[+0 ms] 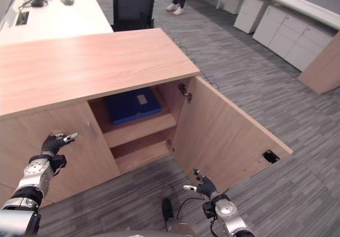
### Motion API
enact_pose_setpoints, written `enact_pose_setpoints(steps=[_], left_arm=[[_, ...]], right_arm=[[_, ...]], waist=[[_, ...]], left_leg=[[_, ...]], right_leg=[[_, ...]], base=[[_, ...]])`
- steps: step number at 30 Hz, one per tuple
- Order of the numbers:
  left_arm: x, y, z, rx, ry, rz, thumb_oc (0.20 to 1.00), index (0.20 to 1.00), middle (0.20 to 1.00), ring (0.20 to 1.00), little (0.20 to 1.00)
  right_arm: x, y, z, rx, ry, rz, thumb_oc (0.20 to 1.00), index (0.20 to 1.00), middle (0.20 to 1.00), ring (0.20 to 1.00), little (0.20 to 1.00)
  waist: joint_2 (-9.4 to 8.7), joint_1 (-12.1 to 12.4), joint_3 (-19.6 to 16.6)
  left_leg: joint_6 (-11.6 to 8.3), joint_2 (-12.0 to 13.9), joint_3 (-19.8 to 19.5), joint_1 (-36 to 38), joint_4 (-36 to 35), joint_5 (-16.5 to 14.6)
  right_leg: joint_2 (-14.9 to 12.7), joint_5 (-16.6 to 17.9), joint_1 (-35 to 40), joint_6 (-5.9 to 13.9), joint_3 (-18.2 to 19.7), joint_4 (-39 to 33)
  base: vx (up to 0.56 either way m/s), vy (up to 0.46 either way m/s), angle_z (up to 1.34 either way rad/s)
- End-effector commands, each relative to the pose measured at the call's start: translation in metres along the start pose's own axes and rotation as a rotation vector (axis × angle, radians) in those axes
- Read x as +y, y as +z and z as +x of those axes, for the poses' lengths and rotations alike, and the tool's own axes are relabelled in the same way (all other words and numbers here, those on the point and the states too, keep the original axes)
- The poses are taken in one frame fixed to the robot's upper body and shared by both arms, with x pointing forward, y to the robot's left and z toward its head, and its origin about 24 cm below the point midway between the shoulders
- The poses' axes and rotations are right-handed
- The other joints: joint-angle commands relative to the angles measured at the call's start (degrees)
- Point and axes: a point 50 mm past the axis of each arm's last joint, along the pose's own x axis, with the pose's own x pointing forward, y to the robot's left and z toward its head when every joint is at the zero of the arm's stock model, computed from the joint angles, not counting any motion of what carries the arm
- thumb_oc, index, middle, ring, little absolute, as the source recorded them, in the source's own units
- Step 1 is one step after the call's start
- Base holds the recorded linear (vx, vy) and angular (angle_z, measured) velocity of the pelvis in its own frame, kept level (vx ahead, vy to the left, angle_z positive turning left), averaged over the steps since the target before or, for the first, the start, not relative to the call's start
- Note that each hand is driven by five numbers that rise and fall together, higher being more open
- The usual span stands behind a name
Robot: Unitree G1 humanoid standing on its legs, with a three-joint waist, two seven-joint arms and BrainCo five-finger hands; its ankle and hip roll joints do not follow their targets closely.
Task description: Put the empty folder in the office cabinet
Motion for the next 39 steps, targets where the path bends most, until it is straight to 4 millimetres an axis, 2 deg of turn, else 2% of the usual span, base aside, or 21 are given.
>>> enact_pose_setpoints(steps=[1,2,5,6,7,10,12,14,16,17,20,23,25,27,29,32,39], left_arm=[[-0.056,0.019,0.004,-0.15,-0.14,-0.072,1.0,1.0,1.0,1.0,1.0],[-0.078,0.005,-0.009,-0.122,-0.241,-0.064,1.0,1.0,1.0,1.0,1.0],[-0.103,-0.012,-0.031,-0.084,-0.374,-0.091,1.0,1.0,1.0,1.0,1.0],[-0.108,-0.013,-0.033,-0.08,-0.398,-0.085,1.0,1.0,1.0,1.0,1.0],[-0.108,-0.013,-0.033,-0.08,-0.398,-0.085,1.0,1.0,1.0,1.0,1.0],[-0.114,-0.031,-0.044,-0.013,-0.434,-0.073,1.0,1.0,1.0,1.0,1.0],[-0.115,-0.034,-0.045,-0.003,-0.438,-0.073,1.0,1.0,1.0,1.0,1.0],[-0.117,-0.043,-0.049,0.04,-0.446,-0.089,1.0,1.0,1.0,1.0,1.0],[-0.119,-0.046,-0.049,0.061,-0.452,-0.094,1.0,1.0,1.0,1.0,1.0],[-0.122,-0.044,-0.047,0.06,-0.457,-0.104,1.0,1.0,1.0,1.0,1.0],[-0.125,-0.049,-0.048,0.079,-0.455,-0.117,1.0,1.0,1.0,1.0,1.0],[-0.129,-0.049,-0.046,0.087,-0.462,-0.123,1.0,1.0,1.0,1.0,1.0],[-0.129,-0.05,-0.047,0.09,-0.461,-0.115,1.0,1.0,1.0,1.0,1.0],[-0.13,-0.056,-0.048,0.11,-0.463,-0.096,1.0,1.0,1.0,1.0,1.0],[-0.129,-0.06,-0.048,0.122,-0.446,-0.09,1.0,1.0,1.0,1.0,1.0],[-0.124,-0.061,-0.05,0.114,-0.424,-0.096,1.0,1.0,1.0,1.0,1.0],[-0.123,-0.063,-0.052,0.116,-0.416,-0.107,1.0,1.0,1.0,1.0,1.0]], right_arm=[[-0.011,0.048,0.015,-0.175,-0.035,-0.012,1.0,1.0,1.0,1.0,1.0],[-0.014,0.052,0.015,-0.182,-0.039,-0.032,1.0,1.0,1.0,1.0,1.0],[-0.018,0.045,0.012,-0.16,-0.057,-0.03,1.0,1.0,1.0,1.0,1.0],[-0.018,0.044,0.012,-0.156,-0.057,-0.028,1.0,1.0,1.0,1.0,1.0],[-0.018,0.044,0.012,-0.156,-0.057,-0.028,1.0,1.0,1.0,1.0,1.0],[-0.02,0.034,0.008,-0.129,-0.068,-0.008,1.0,1.0,1.0,1.0,1.0],[-0.022,0.033,0.007,-0.126,-0.071,-0.007,1.0,1.0,1.0,1.0,1.0],[-0.026,0.028,0.005,-0.109,-0.085,0.001,1.0,1.0,1.0,1.0,1.0],[-0.03,0.029,0.005,-0.107,-0.094,0.0,1.0,1.0,1.0,1.0,1.0],[-0.033,0.03,0.004,-0.112,-0.108,0.001,1.0,1.0,1.0,1.0,1.0],[-0.04,0.029,0.004,-0.098,-0.127,-0.002,1.0,1.0,1.0,1.0,1.0],[-0.043,0.026,0.004,-0.087,-0.15,0.01,1.0,1.0,1.0,1.0,1.0],[-0.045,0.024,0.003,-0.077,-0.168,0.011,1.0,1.0,1.0,1.0,1.0],[-0.047,0.023,0.004,-0.074,-0.176,0.016,1.0,1.0,1.0,1.0,1.0],[-0.046,0.022,0.005,-0.071,-0.18,0.025,1.0,1.0,1.0,1.0,1.0],[-0.046,0.02,0.003,-0.069,-0.191,0.049,1.0,1.0,1.0,1.0,1.0],[-0.038,0.015,0.005,-0.058,-0.2,0.141,1.0,1.0,1.0,1.0,1.0]], waist=[[4.82,4.0,1.2],[5.39,4.8,1.8],[5.95,5.9,0.9],[5.96,6.4,0.5],[5.95,6.4,0.4],[6.59,5.9,-1.3],[6.97,5.5,-1.6],[8.06,4.2,-2.2],[8.82,3.1,-1.9],[8.85,2.8,-1.1],[8.49,2.3,-0.3],[7.74,3.0,0.1],[7.26,4.1,0.4],[7.88,4.6,0.4],[8.28,4.3,-0.4],[8.99,4.3,-1.7],[9.19,3.2,-2.4]], left_leg=[[2.79,-1.3,-8.1,-3.5,1.3,-1.1],[3.96,-2.4,-9.9,-3.3,1.8,-1.6],[5.41,-3.1,-11.4,-2.7,1.8,-2.2],[5.36,-3.1,-11.5,-3.1,2.0,-2.0],[5.35,-3.1,-11.4,-3.1,2.0,-2.0],[4.66,-2.7,-12.0,-1.4,1.4,-2.0],[4.41,-2.4,-12.1,-1.1,1.4,-2.1],[3.66,-1.5,-12.5,-0.3,2.6,-2.7],[3.04,0.0,-12.7,-1.0,5.9,-3.4],[2.52,0.9,-12.8,-2.6,8.1,-2.4],[1.63,2.1,-13.3,-4.1,11.9,-3.1],[0.69,2.7,-14.7,-6.9,10.6,-0.8],[-0.24,3.5,-15.7,-9.1,6.6,2.1],[-1.0,3.8,-14.7,-10.0,1.5,4.0],[-1.2,3.4,-13.3,-9.5,0.4,3.8],[-0.82,1.8,-13.4,-8.8,0.4,3.4],[-0.13,-0.1,-12.8,-8.3,0.4,2.7]], right_leg=[[-5.0,-3.9,0.9,6.55,-2.0,8.1],[-5.2,-6.1,1.2,6.55,-4.0,10.8],[-4.8,-9.6,3.8,6.55,-2.3,13.9],[-4.8,-9.6,4.5,6.55,-2.1,13.3],[-4.8,-9.5,4.4,6.55,-2.0,13.3],[-4.7,-10.1,5.8,6.55,-0.8,12.1],[-4.6,-10.2,6.1,6.55,-1.0,11.8],[-3.7,-11.0,6.5,5.76,-1.0,11.3],[-2.5,-12.0,6.8,4.66,-0.8,11.4],[-2.0,-12.2,7.4,4.16,-0.3,10.9],[-0.4,-12.4,8.4,3.6,1.5,9.1],[0.1,-11.4,8.9,4.02,2.9,6.4],[-0.4,-10.8,9.8,4.24,1.0,5.2],[-0.9,-10.6,10.2,4.96,-2.3,4.8],[-1.4,-10.3,10.9,5.95,-3.9,3.8],[-1.8,-10.1,11.3,6.35,-3.7,3.4],[-3.9,-8.3,8.8,6.55,-3.5,2.9]], base=[[-0.14,0.092,0.1],[-0.12,0.12,0.03],[0.01,0.035,-0.68],[0.04,-0.033,-1.11],[0.07,-0.094,-0.64],[0.14,-0.128,-0.25],[0.11,-0.124,-0.18],[0.12,-0.165,-0.42],[0.03,-0.15,-0.24],[-0.03,-0.188,-0.29],[0.0,-0.129,-0.73],[0.03,-0.06,-1.09],[0.1,0.003,-0.89],[0.07,0.064,-0.54],[0.0,0.109,-0.46],[0.03,0.114,-1.3],[-0.04,0.095,-0.29]])
